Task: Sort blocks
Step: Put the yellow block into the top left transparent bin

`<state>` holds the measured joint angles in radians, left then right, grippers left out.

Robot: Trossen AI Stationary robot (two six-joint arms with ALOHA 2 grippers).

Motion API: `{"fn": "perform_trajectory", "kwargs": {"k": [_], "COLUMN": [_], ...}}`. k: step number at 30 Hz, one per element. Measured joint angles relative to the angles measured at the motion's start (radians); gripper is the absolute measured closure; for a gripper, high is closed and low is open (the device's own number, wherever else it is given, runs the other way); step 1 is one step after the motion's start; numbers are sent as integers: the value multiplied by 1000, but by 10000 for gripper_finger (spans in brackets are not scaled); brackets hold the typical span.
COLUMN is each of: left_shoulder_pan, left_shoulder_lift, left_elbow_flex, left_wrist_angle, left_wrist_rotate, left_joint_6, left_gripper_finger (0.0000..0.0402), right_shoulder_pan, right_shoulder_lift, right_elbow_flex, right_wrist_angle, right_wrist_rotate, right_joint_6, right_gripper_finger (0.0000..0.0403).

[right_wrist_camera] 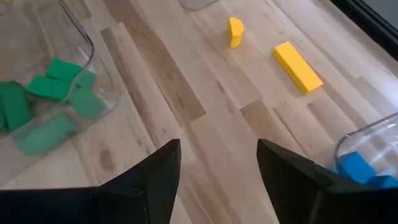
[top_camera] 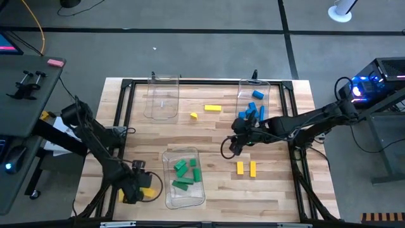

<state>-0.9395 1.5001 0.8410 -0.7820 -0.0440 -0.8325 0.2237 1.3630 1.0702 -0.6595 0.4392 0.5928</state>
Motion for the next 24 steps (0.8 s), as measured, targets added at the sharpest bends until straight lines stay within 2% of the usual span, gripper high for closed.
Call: {"fn": "perform_trajectory", "kwargs": {"k": [11, 18, 22, 24], "left_shoulder_pan": [14, 20, 19, 16], "left_shoulder_lift": [-26, -50, -16, 15], "left_elbow_flex": [2, 1, 1, 13], "left_wrist_angle": [99, 136, 234, 209], "left_wrist_rotate": [80, 34, 32, 32], "left_joint_6": [-49, -93, -143, -194], "left_gripper_finger": [188, 188, 188, 188], "right_shoulder_pan": [0, 0, 0, 0], "right_shoulder_lift": [0, 1, 1, 1], "right_elbow_flex": [-6, -6, -6, -6], "right_wrist_angle": [15, 15, 14, 14], "right_wrist_rotate": [-2, -1, -2, -4], "right_joint_6": [-5, -6, -6, -6], "right_gripper_finger": [195, 195, 195, 195]}}
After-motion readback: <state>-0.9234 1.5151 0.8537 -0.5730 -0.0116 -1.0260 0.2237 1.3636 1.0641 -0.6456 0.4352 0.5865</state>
